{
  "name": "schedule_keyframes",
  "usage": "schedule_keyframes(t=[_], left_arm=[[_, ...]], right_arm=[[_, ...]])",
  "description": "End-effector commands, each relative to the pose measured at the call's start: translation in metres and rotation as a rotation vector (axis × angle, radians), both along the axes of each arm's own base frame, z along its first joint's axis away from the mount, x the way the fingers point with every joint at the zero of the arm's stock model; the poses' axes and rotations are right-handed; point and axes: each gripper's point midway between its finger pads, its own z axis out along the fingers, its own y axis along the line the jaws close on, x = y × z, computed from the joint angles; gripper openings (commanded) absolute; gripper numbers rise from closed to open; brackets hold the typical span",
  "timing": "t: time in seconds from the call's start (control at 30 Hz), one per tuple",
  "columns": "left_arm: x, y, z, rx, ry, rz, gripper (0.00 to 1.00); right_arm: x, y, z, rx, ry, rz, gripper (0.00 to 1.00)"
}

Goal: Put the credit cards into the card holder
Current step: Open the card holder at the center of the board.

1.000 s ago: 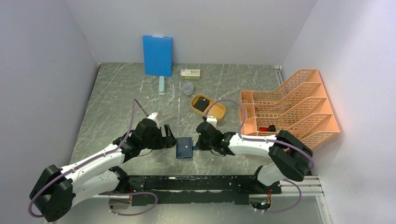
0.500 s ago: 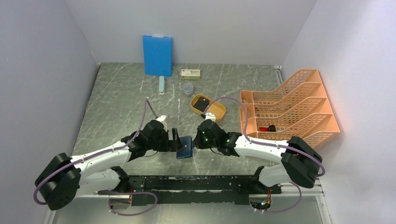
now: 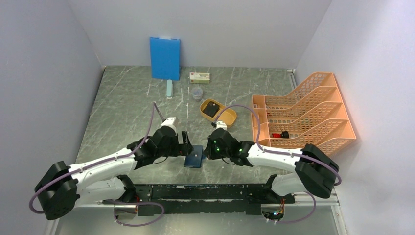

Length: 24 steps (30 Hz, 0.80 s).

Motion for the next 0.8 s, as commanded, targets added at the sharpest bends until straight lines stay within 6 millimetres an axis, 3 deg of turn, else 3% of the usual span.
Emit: schedule_keyframes(t=[0.0, 0.17, 0.27, 0.57, 0.77], left_arm=[[0.013, 0.017, 0.022, 0.022, -0.073, 0.102, 0.97], [0.023, 0.045, 0.031, 0.085, -0.119, 0.236, 0.97], [0.024, 0.048, 0.037, 0.113, -0.150, 0.212, 0.97], [-0.008, -0.008, 0.040, -0.124, -0.126, -0.097, 0.97], [-0.011, -0.026, 0.036, -0.147, -0.093, -0.139, 0.97]], right_arm=[[0.000, 0.004, 0.011, 0.044, -0.039, 0.019, 0.00], [0.001, 0.005, 0.015, 0.048, -0.053, 0.024, 0.00], [0.002, 0.006, 0.017, 0.054, -0.059, 0.030, 0.00], [0.000, 0.012, 0.030, 0.112, -0.093, 0.051, 0.00], [-0.002, 0.018, 0.036, 0.133, -0.105, 0.073, 0.00]])
